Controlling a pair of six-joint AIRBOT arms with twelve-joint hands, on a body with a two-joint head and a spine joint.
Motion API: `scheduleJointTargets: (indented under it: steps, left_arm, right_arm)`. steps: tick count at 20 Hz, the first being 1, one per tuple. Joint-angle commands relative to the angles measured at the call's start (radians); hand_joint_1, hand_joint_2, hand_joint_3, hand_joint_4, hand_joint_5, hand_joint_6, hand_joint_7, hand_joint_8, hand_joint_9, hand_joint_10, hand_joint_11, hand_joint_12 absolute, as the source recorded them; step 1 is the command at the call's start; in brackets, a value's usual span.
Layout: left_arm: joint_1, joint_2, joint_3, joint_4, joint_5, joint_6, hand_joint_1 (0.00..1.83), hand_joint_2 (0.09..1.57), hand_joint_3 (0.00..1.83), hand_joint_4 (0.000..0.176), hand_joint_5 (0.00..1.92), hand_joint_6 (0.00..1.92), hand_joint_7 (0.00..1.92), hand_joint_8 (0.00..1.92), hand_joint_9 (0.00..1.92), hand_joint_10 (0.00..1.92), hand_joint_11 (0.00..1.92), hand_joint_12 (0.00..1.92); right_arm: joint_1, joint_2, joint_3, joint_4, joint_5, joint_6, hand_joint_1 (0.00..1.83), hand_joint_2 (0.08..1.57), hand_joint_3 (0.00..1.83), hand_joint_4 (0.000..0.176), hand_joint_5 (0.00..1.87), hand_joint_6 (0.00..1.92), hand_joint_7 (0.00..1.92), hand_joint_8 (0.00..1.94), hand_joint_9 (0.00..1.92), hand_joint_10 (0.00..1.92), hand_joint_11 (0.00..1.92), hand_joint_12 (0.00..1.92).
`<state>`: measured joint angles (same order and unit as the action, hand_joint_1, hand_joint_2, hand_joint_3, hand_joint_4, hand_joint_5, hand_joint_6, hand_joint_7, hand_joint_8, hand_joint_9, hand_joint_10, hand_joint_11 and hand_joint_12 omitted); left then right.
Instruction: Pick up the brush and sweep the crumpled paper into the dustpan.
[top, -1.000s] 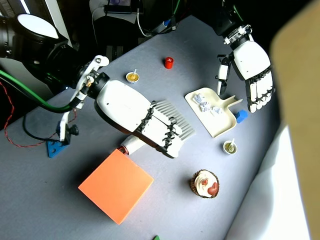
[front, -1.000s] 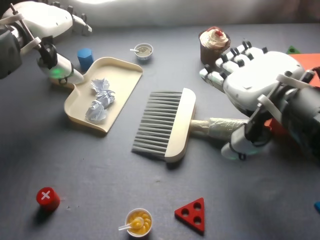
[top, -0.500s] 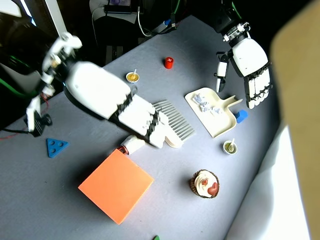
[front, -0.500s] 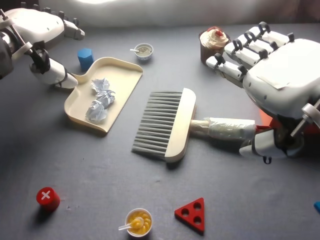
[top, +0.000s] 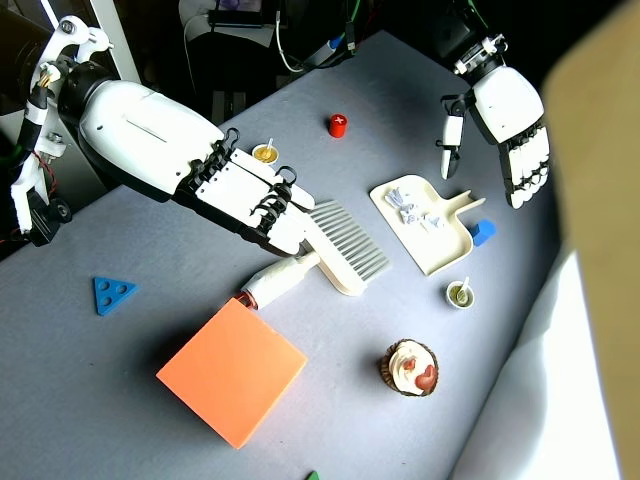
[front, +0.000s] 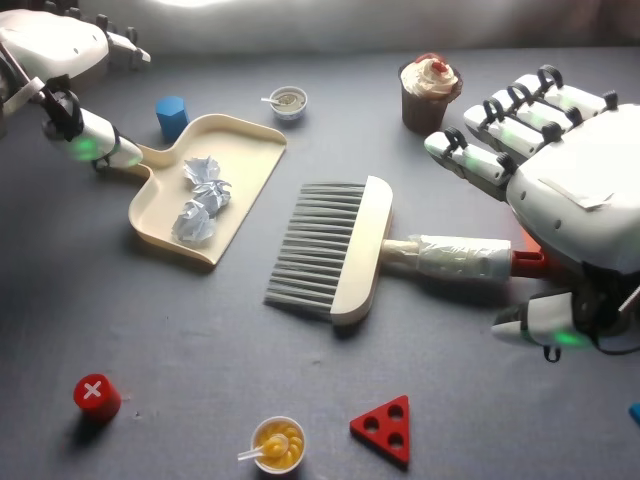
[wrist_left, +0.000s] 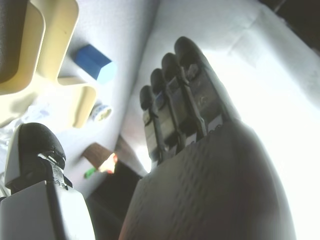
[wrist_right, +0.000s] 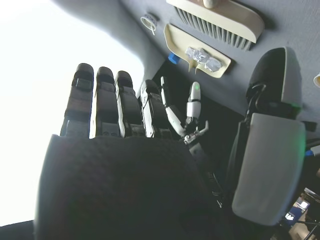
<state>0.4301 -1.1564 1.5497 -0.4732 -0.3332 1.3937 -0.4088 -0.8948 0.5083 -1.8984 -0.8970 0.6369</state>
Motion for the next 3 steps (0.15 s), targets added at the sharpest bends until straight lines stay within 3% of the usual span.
scheduleJointTargets:
  steps: [1, 3]
  left_arm:
    - [-0.009, 0.013, 0.005, 0.01, -0.111, 0.005, 0.75, 1.08, 0.01, 0.0, 0.36, 0.0, 0.39, 0.01, 0.37, 0.01, 0.33, 0.12]
    - [-0.009, 0.014, 0.001, 0.011, -0.111, 0.005, 0.74, 1.08, 0.0, 0.0, 0.34, 0.0, 0.39, 0.01, 0.38, 0.01, 0.33, 0.12]
  right_arm:
    - [0.008, 0.015, -0.007, -0.075, -0.063, 0.006, 0.79, 0.86, 0.01, 0.0, 0.0, 0.0, 0.0, 0.0, 0.0, 0.0, 0.0, 0.0]
    - [0.008, 0.027, -0.008, -0.075, -0.064, 0.01, 0.76, 0.86, 0.01, 0.0, 0.0, 0.0, 0.0, 0.0, 0.0, 0.0, 0.0, 0.0]
